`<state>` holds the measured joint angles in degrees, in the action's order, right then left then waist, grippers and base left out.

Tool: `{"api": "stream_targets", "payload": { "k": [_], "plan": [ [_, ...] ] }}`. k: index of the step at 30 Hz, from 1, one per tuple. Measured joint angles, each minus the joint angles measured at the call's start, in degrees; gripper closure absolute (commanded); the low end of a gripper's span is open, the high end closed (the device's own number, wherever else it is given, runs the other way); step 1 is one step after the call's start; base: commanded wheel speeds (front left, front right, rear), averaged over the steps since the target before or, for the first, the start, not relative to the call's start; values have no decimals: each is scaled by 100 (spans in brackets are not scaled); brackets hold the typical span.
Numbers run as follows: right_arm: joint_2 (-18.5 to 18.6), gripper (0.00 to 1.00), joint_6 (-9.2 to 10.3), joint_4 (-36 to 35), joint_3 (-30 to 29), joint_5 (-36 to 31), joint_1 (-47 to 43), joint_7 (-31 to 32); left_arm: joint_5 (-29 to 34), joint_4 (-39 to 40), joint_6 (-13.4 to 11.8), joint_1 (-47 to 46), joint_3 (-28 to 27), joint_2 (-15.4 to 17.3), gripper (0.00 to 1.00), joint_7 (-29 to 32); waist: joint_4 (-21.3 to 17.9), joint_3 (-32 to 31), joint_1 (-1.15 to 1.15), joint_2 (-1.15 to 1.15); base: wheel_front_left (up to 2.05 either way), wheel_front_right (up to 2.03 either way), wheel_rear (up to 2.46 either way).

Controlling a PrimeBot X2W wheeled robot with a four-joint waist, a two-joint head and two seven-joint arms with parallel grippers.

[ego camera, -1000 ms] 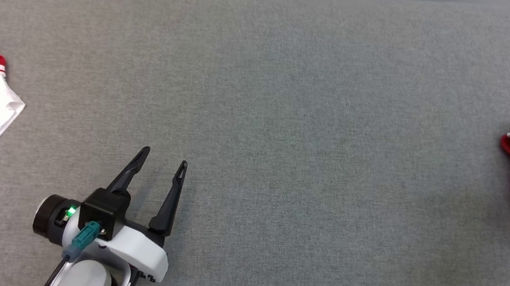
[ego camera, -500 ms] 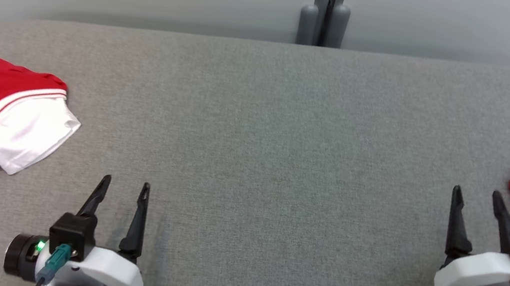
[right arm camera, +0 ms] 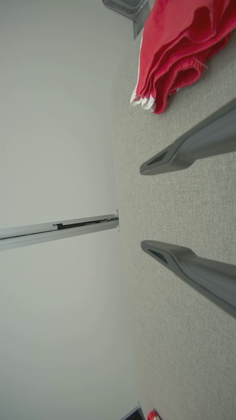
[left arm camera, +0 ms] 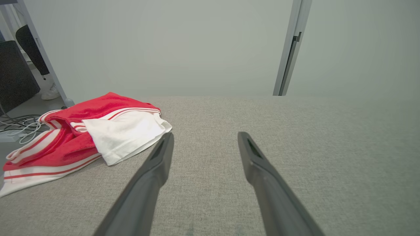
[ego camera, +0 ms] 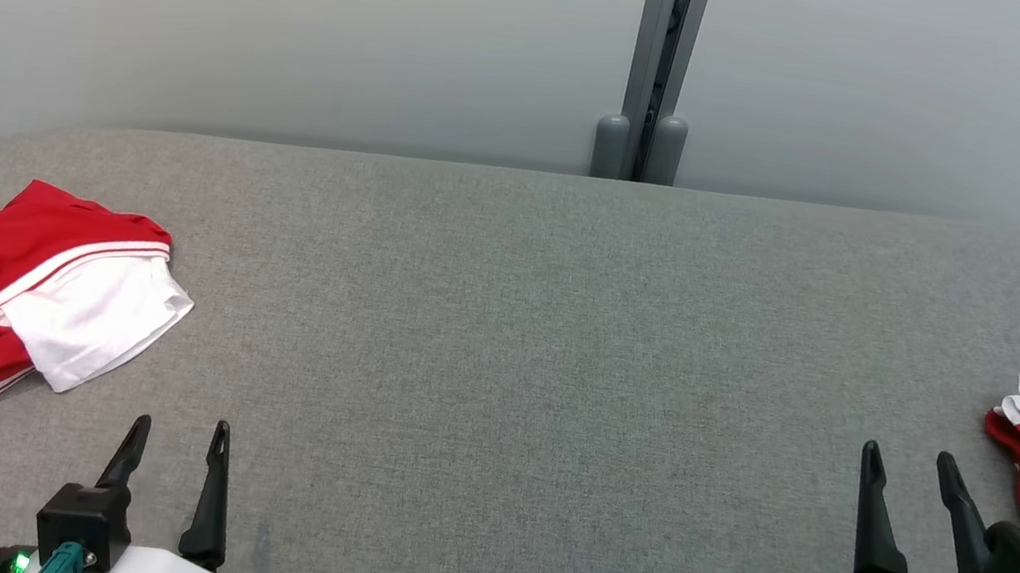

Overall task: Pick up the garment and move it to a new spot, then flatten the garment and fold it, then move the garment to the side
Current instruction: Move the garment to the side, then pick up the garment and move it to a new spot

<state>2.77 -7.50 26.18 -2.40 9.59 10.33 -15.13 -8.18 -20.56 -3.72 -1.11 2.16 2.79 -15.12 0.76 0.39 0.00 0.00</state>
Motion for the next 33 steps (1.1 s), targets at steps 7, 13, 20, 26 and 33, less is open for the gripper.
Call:
{"api": "stream_targets", "payload": {
  "k": [7,13,20,26,33],
  "plan": [
    [0,0,0,-86,136,107,-181,0,-16,-3,-22,96,-21,0,0,0,-35,-112,0,0,0,0,0],
    [0,0,0,-88,225,138,-245,0,-16,-20,-19,112,-15,-1,0,0,-26,-116,0,0,0,0,0],
    [1,0,0,-57,242,142,-270,0,-14,-38,13,112,20,-2,0,0,103,-92,0,0,0,0,0],
    [0,0,0,-57,299,129,-278,-1,-8,-44,18,112,20,0,0,0,337,-68,0,0,0,0,0],
    [-1,0,0,-69,427,166,-359,-1,3,-43,10,174,-87,-1,0,0,974,-57,0,0,0,0,0]
  ]
}}
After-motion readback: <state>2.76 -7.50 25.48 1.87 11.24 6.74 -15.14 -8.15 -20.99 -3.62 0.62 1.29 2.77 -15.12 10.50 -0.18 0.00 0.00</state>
